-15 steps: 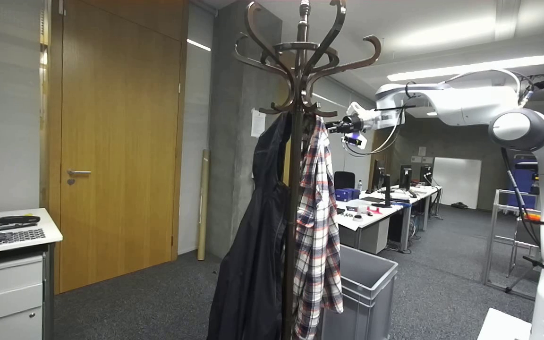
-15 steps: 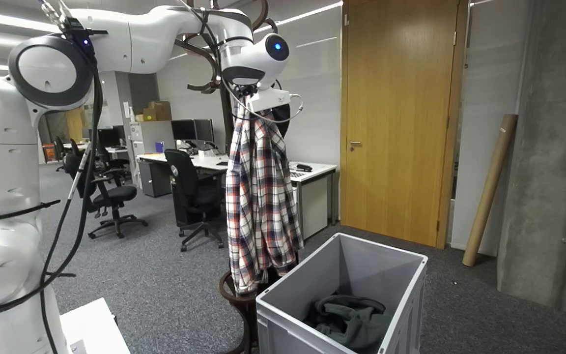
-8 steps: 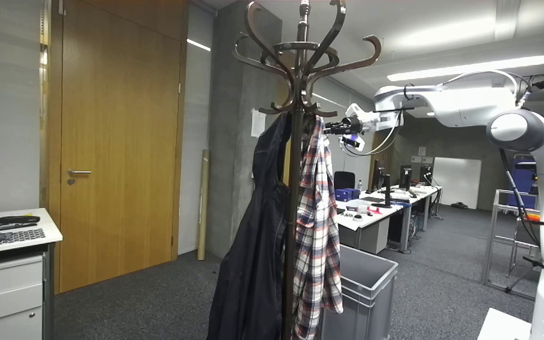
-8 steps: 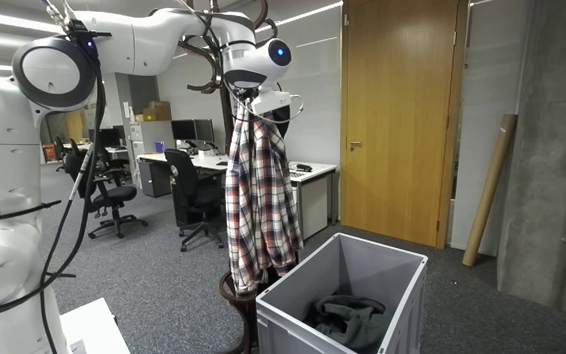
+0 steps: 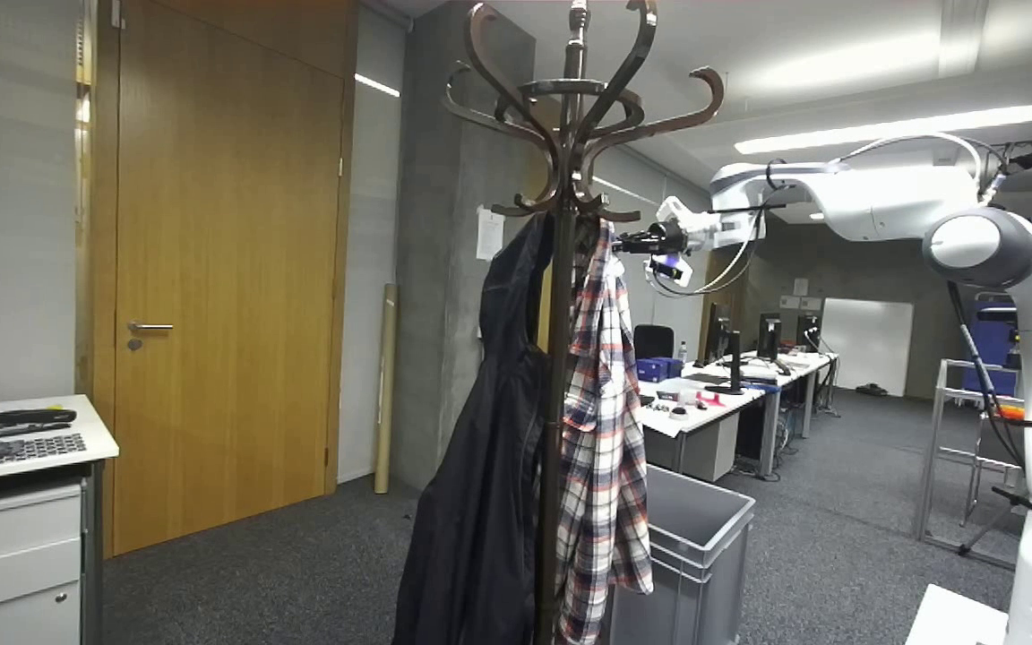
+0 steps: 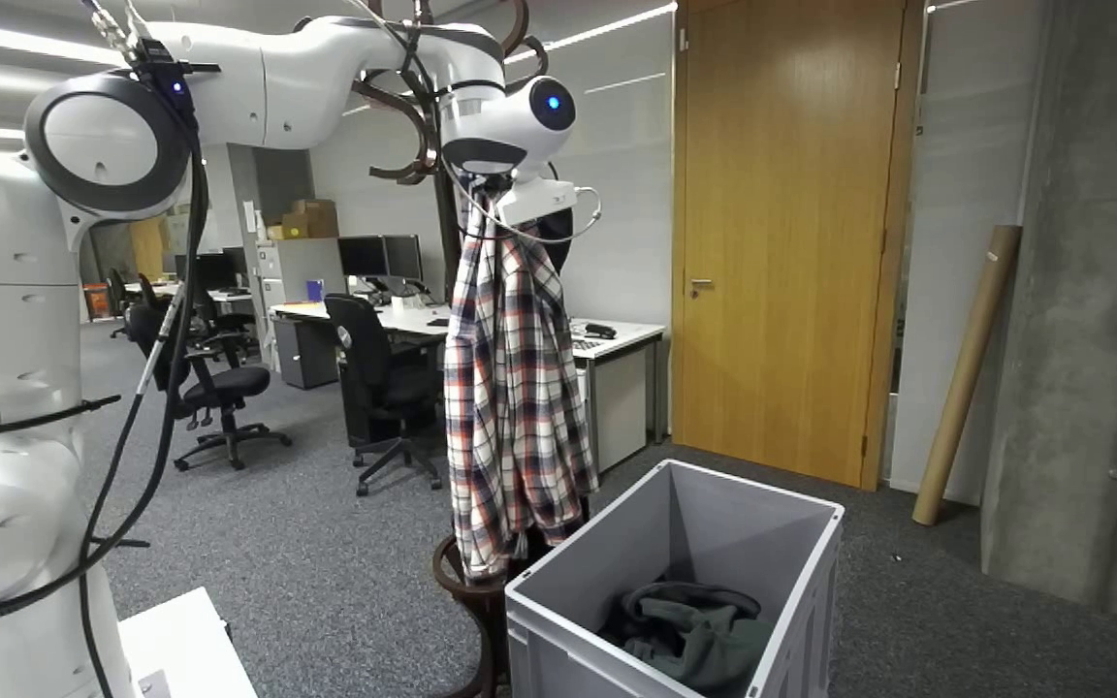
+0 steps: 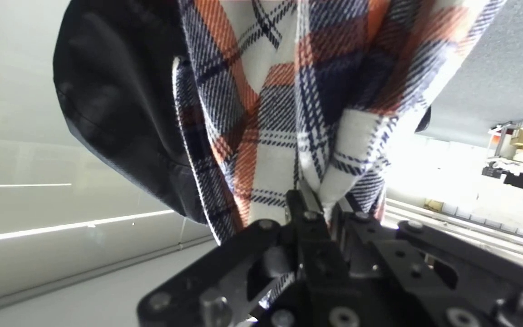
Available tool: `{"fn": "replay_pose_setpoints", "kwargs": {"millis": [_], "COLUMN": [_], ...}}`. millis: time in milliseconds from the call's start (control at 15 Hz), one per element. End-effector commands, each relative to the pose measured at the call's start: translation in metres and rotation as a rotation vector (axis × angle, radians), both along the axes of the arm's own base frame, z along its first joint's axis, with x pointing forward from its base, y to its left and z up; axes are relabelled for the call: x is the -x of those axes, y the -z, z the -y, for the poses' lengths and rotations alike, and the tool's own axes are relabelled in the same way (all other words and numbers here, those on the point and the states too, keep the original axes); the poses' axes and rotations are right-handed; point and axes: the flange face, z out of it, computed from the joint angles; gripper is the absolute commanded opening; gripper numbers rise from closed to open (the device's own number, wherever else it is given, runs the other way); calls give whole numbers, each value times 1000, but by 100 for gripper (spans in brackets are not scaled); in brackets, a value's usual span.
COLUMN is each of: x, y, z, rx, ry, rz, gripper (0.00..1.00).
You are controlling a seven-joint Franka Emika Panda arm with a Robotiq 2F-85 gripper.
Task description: Take the shirt off of the coat hanger and put them into the laundry basket
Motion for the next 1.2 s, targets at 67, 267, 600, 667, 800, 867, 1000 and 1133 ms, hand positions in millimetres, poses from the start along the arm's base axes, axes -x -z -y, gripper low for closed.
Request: {"fn": "replay_pose_setpoints", "kwargs": {"millis": [67,267,600,667,800,867,1000,1133], "x": [1,10,29,32,35,35,29,17], "y": [-31,-58,-96,-104,-116,-121,-129,-129], "z": [28,49,88,96,111,119,134,153], "rx": [-6,-43,-88,-87,-89,-90,-75,-45], "ry": [151,239,370,410,491,534,650,767], "rz": [-47,-48,-9,3,31,39,61,61], "gripper": [2,2,2,2,2,2,2,2]}}
